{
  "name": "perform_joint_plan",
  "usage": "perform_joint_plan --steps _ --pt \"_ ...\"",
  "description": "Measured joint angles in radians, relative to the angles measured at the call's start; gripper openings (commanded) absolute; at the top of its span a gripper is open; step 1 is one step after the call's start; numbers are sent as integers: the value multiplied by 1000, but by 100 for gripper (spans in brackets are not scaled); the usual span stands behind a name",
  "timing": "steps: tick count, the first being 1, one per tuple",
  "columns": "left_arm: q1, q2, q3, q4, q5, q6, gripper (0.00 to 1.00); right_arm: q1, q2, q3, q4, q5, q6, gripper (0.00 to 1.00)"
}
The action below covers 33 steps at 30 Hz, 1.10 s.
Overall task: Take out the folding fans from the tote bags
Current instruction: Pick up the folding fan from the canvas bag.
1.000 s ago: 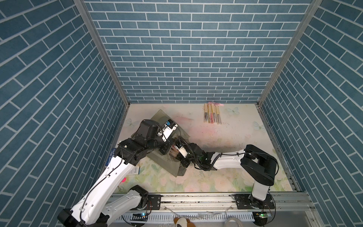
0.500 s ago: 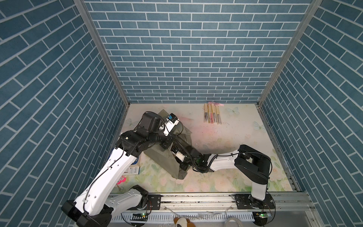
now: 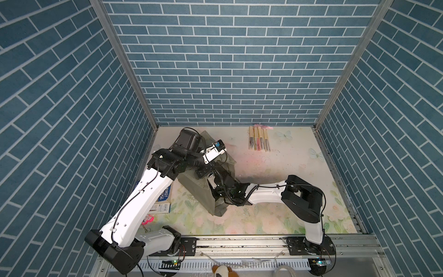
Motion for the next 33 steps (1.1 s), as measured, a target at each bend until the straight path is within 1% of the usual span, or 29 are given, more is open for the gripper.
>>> perform_joint_plan --steps 3,6,12,19,33 --pt "35 -5 -6 1 42 89 0 6 16 9 -16 14 40 40" --pt "73 -5 -11 19 69 151 0 8 32 37 -28 18 64 42" --pt "104 -10 -61 61 102 238 0 9 94 114 -30 -2 118 44" --pt "138 -55 -121 106 138 270 0 7 113 145 -64 -8 129 46" --pt "139 -82 -172 156 159 266 0 -17 104 132 -84 -80 208 48"
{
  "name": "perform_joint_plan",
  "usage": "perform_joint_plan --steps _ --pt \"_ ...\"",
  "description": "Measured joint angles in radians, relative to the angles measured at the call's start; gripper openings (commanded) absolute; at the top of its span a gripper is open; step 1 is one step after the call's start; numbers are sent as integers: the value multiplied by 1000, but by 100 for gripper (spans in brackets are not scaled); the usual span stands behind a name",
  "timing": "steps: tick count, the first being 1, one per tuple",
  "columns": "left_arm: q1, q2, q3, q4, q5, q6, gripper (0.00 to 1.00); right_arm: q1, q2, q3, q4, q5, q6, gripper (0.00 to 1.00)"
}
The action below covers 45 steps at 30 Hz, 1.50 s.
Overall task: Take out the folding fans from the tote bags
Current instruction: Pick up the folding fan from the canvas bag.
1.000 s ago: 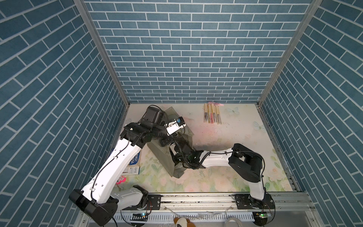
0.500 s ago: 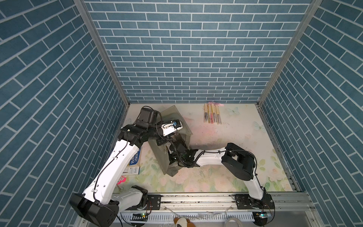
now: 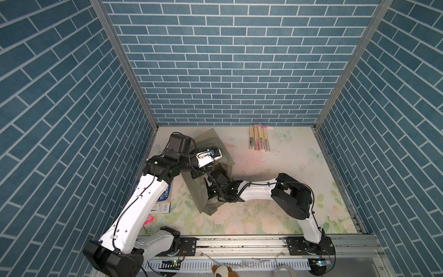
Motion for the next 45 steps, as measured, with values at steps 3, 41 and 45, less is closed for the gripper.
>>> perform_joint_plan --steps 3,41,45 --pt "0 -13 -14 6 0 -2 0 -10 -3 -10 -2 -39 26 48" --pt "0 -21 -36 24 12 -29 0 -82 -17 -124 96 -424 208 46" --pt "-1 -27 -51 31 19 -36 0 -85 -36 -164 164 -431 234 46"
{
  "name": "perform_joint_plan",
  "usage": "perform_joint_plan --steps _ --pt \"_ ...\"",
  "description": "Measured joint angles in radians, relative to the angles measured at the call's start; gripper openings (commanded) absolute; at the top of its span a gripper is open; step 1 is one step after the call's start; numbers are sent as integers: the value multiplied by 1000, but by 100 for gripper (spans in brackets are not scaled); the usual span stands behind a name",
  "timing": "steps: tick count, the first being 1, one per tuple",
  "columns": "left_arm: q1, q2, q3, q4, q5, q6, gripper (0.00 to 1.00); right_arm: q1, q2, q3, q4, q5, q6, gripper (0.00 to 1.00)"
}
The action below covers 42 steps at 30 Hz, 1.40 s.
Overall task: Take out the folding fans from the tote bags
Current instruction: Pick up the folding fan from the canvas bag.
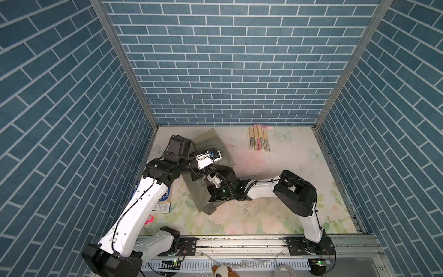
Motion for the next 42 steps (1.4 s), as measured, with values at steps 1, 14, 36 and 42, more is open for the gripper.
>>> perform_joint_plan --steps 1,14,36,42 --pt "0 -1 -2 2 0 -2 0 0 0 0 16 -5 10 46" --pt "0 -1 -2 19 -1 -11 0 0 0 -1 104 -27 70 45" --pt "0 -3 -14 35 -25 -26 0 2 71 106 94 -87 123 33" --pt "0 -3 -15 34 -30 -27 0 5 116 153 72 -107 130 32"
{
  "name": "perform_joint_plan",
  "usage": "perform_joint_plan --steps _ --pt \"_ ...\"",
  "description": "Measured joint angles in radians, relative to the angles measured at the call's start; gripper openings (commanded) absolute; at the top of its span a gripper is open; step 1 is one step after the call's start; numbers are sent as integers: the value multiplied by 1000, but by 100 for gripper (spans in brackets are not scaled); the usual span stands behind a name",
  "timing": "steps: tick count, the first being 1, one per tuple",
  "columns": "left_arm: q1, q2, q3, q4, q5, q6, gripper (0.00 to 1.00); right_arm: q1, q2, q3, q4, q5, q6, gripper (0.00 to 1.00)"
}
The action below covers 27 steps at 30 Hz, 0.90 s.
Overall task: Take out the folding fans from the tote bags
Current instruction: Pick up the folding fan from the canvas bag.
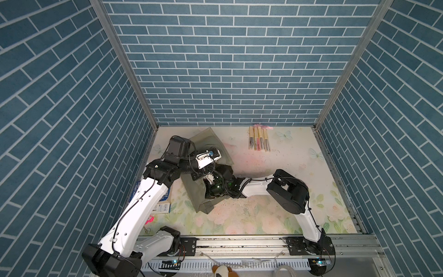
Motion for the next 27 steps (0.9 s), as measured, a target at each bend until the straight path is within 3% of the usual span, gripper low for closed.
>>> perform_joint_plan --steps 6,17,27 --pt "0 0 -1 -2 -1 0 0 1 39 38 -35 -20 0 28" --pt "0 0 -2 -1 -5 0 0 -6 51 39 -44 -35 34 7" --pt "-1 -25 -2 23 -27 -14 0 -18 -146 -81 -238 21 -101 5"
